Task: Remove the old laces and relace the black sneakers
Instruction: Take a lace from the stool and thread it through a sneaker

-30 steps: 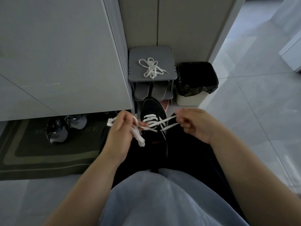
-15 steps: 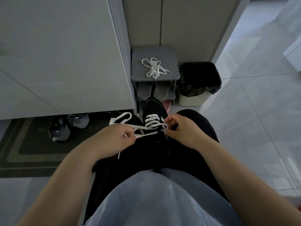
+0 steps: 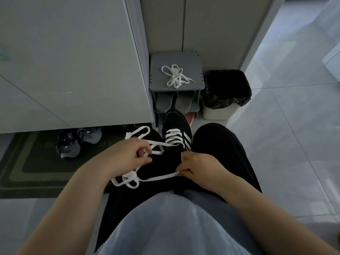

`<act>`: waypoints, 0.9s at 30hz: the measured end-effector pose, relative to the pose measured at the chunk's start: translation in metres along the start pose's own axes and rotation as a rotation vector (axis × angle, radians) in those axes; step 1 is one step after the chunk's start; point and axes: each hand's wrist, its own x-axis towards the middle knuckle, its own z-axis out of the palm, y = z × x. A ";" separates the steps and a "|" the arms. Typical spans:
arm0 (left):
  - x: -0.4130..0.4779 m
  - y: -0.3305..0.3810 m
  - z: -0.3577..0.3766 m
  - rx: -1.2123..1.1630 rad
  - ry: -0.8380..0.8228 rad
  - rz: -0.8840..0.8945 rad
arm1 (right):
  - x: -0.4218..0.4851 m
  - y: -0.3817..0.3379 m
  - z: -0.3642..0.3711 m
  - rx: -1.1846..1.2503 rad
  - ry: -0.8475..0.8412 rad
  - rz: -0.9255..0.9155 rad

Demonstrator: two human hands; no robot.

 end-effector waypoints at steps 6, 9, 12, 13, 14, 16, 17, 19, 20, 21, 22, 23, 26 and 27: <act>0.024 -0.007 0.018 0.231 0.244 0.078 | -0.001 -0.011 0.001 0.012 -0.006 0.032; 0.025 -0.009 0.018 0.223 0.297 0.062 | 0.003 -0.021 -0.003 0.139 0.074 0.072; 0.019 -0.006 0.014 0.030 0.332 0.049 | 0.013 -0.032 -0.004 0.349 0.137 0.168; 0.017 -0.002 0.011 -0.104 0.345 0.035 | 0.017 -0.038 -0.004 0.457 0.144 0.199; 0.015 0.004 0.009 -0.236 0.366 0.021 | 0.022 -0.045 -0.003 0.575 0.147 0.227; 0.014 0.015 0.006 -0.429 0.416 -0.007 | 0.031 -0.060 0.000 0.780 0.167 0.244; 0.014 0.020 0.006 -0.480 0.446 -0.016 | 0.035 -0.065 0.001 0.852 0.197 0.245; 0.014 0.025 0.003 -0.471 0.518 -0.039 | 0.037 -0.067 0.002 0.954 0.247 0.260; 0.012 0.026 0.002 -0.453 0.556 -0.051 | 0.037 -0.065 0.001 0.970 0.257 0.259; 0.011 0.025 0.001 -0.448 0.590 -0.064 | 0.034 -0.062 0.000 0.968 0.255 0.246; 0.010 0.022 0.001 -0.453 0.614 -0.079 | 0.030 -0.059 0.000 0.951 0.245 0.233; 0.008 0.020 0.001 -0.458 0.624 -0.101 | 0.026 -0.055 -0.001 0.907 0.234 0.220; 0.005 0.012 0.004 -0.349 0.587 -0.186 | 0.013 -0.044 0.002 0.622 0.225 0.206; 0.003 0.010 0.005 -0.258 0.593 -0.206 | 0.009 -0.042 0.003 0.547 0.192 0.204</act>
